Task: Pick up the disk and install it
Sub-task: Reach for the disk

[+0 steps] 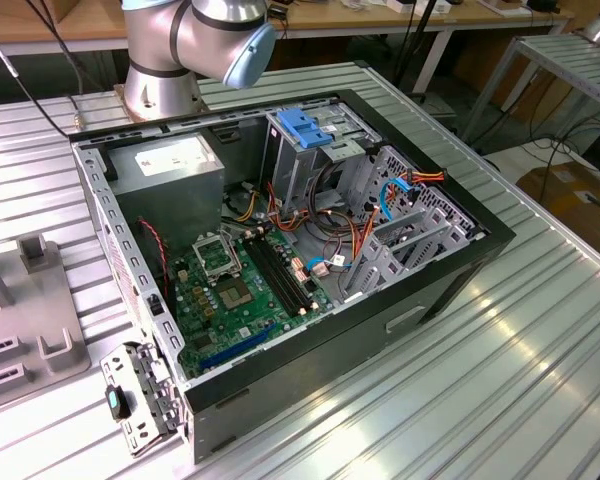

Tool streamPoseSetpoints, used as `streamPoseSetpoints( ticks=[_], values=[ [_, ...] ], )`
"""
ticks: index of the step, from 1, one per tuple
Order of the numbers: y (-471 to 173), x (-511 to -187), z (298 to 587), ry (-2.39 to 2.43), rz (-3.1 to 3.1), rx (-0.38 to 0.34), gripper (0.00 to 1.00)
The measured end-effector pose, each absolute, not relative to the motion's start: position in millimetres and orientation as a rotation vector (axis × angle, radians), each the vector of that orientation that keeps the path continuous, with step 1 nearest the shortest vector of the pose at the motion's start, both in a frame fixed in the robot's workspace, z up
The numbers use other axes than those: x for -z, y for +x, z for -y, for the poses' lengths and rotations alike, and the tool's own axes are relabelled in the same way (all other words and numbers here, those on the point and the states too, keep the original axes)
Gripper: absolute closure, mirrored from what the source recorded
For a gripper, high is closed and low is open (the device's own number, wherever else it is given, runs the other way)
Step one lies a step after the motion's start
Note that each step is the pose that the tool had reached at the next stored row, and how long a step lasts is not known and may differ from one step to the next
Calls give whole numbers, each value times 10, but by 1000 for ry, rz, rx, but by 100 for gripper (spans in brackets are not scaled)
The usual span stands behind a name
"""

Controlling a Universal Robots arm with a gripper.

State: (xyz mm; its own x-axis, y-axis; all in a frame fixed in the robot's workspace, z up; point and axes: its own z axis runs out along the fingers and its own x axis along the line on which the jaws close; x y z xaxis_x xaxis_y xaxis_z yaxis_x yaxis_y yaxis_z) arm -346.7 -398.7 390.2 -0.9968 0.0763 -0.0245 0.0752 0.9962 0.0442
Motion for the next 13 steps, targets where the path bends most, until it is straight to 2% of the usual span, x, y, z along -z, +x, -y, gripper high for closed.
streamPoseSetpoints(
  ticks=[13],
  values=[
    [-3559, -3901, 3987, 118, -3112, -67, 89]
  ],
)
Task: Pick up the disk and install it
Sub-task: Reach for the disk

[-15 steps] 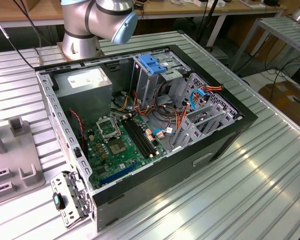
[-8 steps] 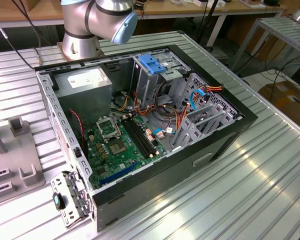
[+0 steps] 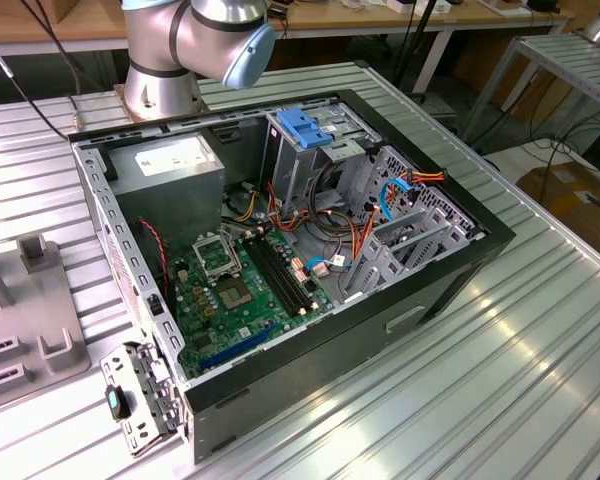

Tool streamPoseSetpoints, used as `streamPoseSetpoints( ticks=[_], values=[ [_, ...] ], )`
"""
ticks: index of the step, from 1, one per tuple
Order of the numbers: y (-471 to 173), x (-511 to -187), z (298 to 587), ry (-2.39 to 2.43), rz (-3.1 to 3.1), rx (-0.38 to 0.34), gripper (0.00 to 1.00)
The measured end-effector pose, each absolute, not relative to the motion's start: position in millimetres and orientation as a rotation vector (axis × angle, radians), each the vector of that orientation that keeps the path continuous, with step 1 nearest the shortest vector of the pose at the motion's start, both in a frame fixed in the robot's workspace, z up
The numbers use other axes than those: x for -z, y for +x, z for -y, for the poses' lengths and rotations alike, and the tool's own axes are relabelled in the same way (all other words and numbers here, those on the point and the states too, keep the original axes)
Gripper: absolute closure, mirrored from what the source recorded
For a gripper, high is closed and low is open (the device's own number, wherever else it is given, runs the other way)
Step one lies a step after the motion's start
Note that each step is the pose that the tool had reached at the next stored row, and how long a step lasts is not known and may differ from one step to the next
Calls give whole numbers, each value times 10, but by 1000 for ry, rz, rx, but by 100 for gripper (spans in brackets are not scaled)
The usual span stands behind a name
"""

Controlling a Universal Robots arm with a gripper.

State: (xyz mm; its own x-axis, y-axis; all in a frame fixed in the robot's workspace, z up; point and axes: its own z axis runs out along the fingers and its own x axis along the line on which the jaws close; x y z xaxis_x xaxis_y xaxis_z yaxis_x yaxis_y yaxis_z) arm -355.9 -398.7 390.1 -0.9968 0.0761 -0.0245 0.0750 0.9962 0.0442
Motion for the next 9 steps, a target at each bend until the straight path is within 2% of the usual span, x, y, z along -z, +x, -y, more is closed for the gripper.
streamPoseSetpoints(
  ticks=[9],
  values=[
    [-3577, -3901, 3986, 118, -3112, -67, 89]
  ],
)
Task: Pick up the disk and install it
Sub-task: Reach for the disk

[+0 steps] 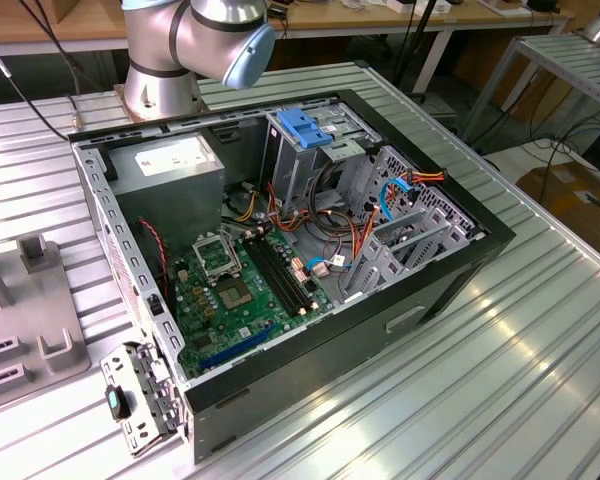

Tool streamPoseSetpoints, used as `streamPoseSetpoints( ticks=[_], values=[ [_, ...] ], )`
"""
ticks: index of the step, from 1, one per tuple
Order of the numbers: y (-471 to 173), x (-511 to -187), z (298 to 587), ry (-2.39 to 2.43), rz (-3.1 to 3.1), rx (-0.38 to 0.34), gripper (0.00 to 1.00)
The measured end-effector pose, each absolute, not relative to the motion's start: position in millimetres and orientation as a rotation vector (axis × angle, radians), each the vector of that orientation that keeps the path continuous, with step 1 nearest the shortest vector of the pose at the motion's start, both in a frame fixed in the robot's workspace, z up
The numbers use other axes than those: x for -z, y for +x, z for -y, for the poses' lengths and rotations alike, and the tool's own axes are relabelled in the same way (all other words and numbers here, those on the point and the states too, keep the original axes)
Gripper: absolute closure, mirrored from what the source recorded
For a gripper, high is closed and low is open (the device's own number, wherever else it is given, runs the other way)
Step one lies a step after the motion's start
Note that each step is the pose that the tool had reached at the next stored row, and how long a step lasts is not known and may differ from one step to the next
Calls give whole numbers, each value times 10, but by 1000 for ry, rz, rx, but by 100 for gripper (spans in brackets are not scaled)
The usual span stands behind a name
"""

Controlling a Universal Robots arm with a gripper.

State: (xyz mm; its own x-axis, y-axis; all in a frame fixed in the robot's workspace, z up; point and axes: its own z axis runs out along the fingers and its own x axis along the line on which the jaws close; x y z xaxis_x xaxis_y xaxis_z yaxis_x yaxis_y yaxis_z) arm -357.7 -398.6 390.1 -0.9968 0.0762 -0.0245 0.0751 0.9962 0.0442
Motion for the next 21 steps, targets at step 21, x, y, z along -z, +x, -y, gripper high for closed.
streamPoseSetpoints(
  ticks=[21],
  values=[
    [-3724, -3876, 3984, 119, -3133, -65, 89]
  ],
)
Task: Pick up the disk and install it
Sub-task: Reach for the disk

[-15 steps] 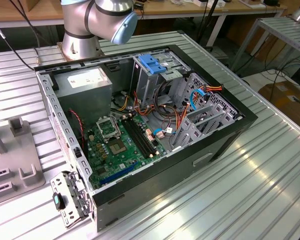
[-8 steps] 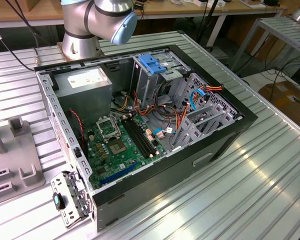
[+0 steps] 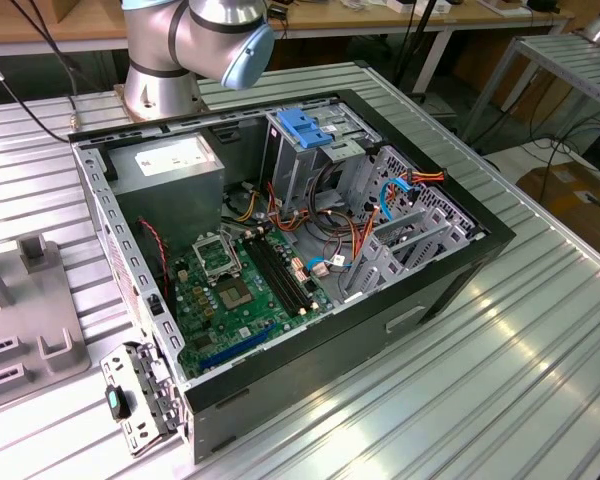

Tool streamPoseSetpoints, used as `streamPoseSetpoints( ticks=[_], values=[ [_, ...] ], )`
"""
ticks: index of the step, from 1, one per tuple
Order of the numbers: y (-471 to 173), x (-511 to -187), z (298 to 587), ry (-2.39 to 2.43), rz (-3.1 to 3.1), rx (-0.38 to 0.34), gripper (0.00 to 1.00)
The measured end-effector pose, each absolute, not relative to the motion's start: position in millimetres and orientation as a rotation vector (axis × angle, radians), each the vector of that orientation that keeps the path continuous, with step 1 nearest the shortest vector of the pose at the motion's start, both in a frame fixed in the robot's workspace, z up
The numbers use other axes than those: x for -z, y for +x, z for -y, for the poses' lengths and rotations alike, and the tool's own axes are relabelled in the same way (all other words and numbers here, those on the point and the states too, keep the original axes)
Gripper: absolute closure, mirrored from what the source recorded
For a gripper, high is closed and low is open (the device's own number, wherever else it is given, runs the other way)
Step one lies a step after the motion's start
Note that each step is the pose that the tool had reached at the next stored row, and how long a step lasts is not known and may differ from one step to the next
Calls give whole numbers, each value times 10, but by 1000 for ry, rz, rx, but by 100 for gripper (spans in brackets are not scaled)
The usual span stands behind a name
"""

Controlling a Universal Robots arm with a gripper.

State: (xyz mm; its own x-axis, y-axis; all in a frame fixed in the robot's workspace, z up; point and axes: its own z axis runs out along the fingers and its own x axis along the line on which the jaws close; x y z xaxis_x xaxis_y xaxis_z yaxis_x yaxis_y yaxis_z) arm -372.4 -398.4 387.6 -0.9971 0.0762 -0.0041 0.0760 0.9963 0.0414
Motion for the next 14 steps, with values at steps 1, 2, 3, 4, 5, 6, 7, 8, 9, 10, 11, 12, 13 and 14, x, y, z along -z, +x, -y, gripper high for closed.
streamPoseSetpoints(
  ticks=[1, 2, 3, 4, 5, 6, 7, 8, 9, 10, 11, 12, 13, 14],
  values=[
    [-3724, -3870, 3984, 120, -3146, -64, 89],
    [-3725, -3861, 3984, 121, -3163, -63, 89],
    [-3725, -3859, 3984, 122, -3165, -63, 89],
    [-3725, -3859, 3984, 122, -3166, -63, 89],
    [-3725, -3860, 3984, 122, -3166, -62, 89],
    [-3724, -3860, 3984, 122, -3166, -62, 89],
    [-3724, -3860, 3984, 122, -3166, -63, 89],
    [-3724, -3859, 3984, 122, -3166, -63, 89],
    [-3724, -3857, 3984, 122, -3166, -62, 89],
    [-3729, -3850, 3985, 122, -3166, -62, 89],
    [-3743, -3841, 3984, 122, -3166, -62, 89],
    [-3756, -3835, 3984, 122, -3166, -62, 89],
    [-3768, -3828, 3984, 122, -3166, -62, 89],
    [-3781, -3820, 3983, 122, -3166, -62, 89]
  ],
)
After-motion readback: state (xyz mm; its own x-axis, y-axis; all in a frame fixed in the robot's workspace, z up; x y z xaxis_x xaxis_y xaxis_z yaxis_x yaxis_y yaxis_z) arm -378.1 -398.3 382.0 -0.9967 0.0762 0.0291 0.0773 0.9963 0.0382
